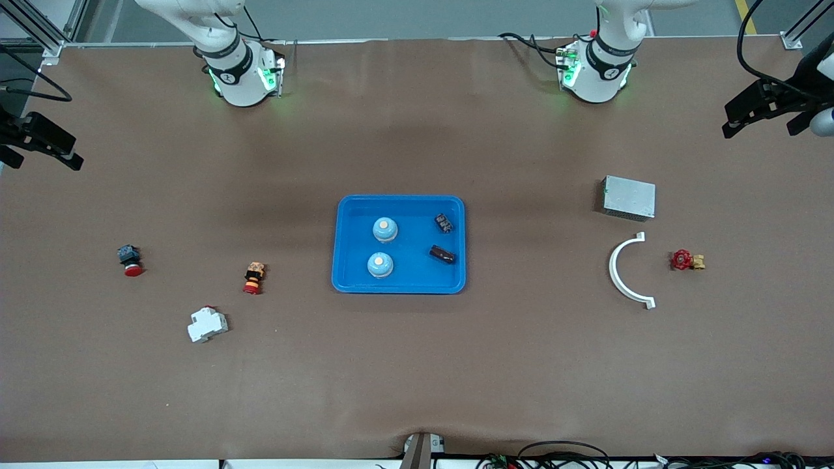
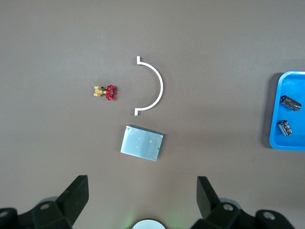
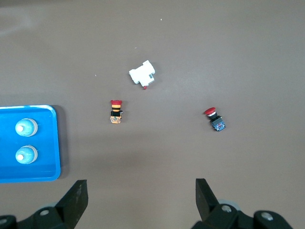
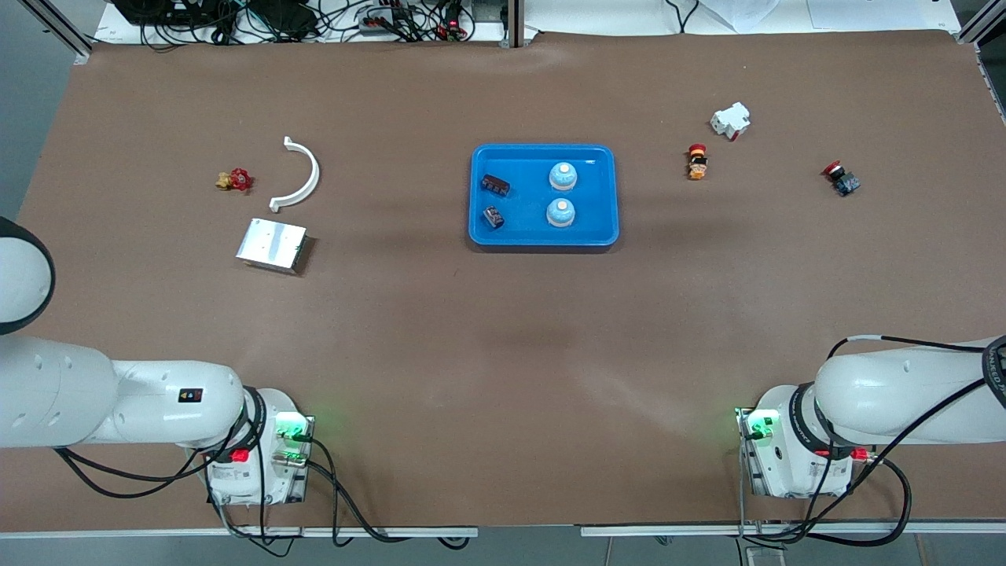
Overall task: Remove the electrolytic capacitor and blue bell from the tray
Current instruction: 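Reach the left gripper into the tray and grasp a dark capacitor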
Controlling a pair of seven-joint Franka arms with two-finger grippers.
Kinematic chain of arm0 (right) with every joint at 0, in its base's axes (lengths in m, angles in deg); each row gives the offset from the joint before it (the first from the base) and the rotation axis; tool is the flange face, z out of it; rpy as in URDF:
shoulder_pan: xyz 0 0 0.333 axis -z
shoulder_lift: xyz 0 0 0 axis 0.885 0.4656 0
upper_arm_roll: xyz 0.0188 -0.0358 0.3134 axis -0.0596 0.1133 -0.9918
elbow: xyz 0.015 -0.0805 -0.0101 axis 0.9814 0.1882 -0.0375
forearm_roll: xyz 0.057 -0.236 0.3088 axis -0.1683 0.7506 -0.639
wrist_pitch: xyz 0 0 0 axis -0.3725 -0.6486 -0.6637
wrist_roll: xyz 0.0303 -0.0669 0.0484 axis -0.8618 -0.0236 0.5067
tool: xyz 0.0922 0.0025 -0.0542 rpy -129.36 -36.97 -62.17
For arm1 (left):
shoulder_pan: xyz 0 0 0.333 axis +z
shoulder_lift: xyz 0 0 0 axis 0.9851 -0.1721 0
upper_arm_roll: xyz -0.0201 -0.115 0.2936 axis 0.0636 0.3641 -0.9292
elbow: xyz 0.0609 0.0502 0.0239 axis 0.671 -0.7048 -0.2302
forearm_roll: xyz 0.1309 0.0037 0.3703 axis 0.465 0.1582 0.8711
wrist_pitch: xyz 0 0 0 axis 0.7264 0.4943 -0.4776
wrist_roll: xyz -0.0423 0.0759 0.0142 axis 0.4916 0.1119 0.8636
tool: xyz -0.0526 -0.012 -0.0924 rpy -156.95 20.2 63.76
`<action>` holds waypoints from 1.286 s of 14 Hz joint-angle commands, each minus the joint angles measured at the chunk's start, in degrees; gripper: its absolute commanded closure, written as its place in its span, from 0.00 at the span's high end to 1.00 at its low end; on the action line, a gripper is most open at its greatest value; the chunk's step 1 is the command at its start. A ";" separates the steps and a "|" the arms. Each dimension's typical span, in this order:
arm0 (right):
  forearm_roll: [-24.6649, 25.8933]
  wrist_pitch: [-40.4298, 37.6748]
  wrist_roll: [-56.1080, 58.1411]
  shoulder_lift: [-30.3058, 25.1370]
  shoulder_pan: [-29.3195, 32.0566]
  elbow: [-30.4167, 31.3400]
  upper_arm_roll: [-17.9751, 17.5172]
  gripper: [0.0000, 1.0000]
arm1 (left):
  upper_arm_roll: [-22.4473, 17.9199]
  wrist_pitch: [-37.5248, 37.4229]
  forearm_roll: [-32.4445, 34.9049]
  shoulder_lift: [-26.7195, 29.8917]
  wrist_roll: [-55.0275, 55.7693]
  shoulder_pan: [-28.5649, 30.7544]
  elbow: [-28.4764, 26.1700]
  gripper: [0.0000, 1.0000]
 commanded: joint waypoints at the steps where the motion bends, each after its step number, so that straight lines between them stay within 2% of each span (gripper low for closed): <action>1: -1.20 0.88 1.20 -1.63 1.44 1.68 -0.66 1.00 | 0.09 -1.23 0.23 -0.52 0.18 -0.05 1.37 1.00; 4: -1.73 0.70 1.03 -1.71 1.61 1.68 -0.66 1.00 | -0.17 -1.14 -0.03 -1.57 0.27 0.30 1.90 1.00; 6: -3.83 0.53 1.12 -1.63 3.10 1.86 -0.66 1.00 | -0.53 -0.96 -0.38 -5.77 -0.52 0.56 5.14 1.00; 10: -3.84 0.88 1.20 -1.71 3.11 2.39 -0.66 1.00 | 1.13 0.35 -0.20 -10.27 2.10 -1.80 4.45 1.00; 12: -3.75 0.79 0.68 -1.71 3.02 2.56 -0.75 1.00 | 2.10 2.45 -0.82 -11.51 5.96 -3.21 1.92 1.00; 15: -3.84 0.44 -2.38 -1.98 2.76 3.43 -1.10 1.00 | 7.53 10.86 -1.17 -10.55 19.64 -5.33 -6.86 1.00; 18: -3.93 4.02 -10.64 -3.82 -1.62 9.04 -1.45 1.00 | 14.66 21.41 -1.08 -13.96 33.36 -6.38 -11.62 1.00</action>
